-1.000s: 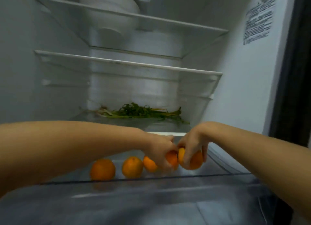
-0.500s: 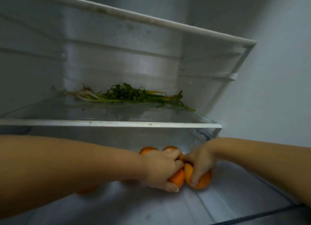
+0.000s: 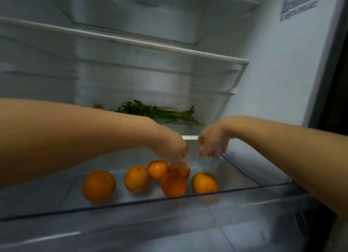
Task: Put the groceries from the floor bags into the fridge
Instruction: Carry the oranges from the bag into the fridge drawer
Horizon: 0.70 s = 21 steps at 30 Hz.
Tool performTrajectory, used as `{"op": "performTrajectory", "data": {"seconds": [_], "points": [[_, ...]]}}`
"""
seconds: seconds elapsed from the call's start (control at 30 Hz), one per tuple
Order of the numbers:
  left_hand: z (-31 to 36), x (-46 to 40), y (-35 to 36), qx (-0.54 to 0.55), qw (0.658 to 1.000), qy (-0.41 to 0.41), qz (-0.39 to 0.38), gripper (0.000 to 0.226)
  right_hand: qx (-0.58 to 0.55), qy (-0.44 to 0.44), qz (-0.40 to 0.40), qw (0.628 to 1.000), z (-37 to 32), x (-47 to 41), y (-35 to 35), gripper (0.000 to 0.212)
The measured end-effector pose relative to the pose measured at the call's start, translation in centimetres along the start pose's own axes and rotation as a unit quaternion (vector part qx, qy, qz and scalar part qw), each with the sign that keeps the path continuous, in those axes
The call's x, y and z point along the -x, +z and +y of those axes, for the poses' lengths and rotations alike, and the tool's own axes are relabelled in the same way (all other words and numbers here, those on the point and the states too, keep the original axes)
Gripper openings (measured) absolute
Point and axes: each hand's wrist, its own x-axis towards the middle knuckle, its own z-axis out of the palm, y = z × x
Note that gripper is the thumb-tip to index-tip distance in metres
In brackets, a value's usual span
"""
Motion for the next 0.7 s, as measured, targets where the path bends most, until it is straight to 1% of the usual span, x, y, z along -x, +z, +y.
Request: {"op": "performTrajectory", "data": {"seconds": [0.07,0.13,0.17,0.23,0.3,0.37,0.47,0.53,0.6,0.63,0.7], "points": [[0.2,1.5,-1.4,0.029,0.999,-0.033,-0.009,0.049,-0.001,-0.027,0.049,0.998,-0.2,1.6,-0.8,0.023],[0.4,3.5,-2.3,0.026,0.997,-0.066,0.023,0.044,0.011,-0.064,0.114,0.991,-0.8,3.4,-1.2,0.019],[0.6,4.6,-2.5,0.011,0.995,-0.086,0.041,0.044,0.038,-0.078,0.152,0.985,-1.2,4.4,-1.3,0.019],[1.0,6.7,-2.5,-0.036,0.986,-0.140,0.078,0.046,0.121,-0.093,0.232,0.961,-1.9,6.3,-1.0,0.024],[1.6,9.1,-2.1,-0.054,0.970,-0.202,0.125,0.045,0.171,-0.108,0.296,0.934,-2.6,7.8,-0.3,0.030],[2.8,12.1,-1.2,-0.026,0.945,-0.256,0.200,0.042,0.164,-0.139,0.347,0.913,-3.4,9.2,0.7,0.031],[5.6,17.6,1.2,0.025,0.891,-0.336,0.306,0.042,0.121,-0.205,0.424,0.874,-5.1,11.2,3.1,0.036],[8.1,21.1,3.4,0.039,0.862,-0.384,0.330,0.041,0.083,-0.268,0.474,0.835,-6.9,12.9,5.6,0.037],[10.5,24.3,5.6,0.063,0.842,-0.420,0.331,0.040,0.048,-0.327,0.513,0.792,-8.8,14.9,8.5,0.038],[11.7,25.9,6.8,0.078,0.833,-0.434,0.335,0.040,0.039,-0.353,0.521,0.776,-9.8,15.7,10.1,0.039],[14.1,28.9,9.1,0.121,0.804,-0.461,0.356,0.040,0.034,-0.408,0.514,0.754,-11.7,17.5,13.9,0.039]]}}
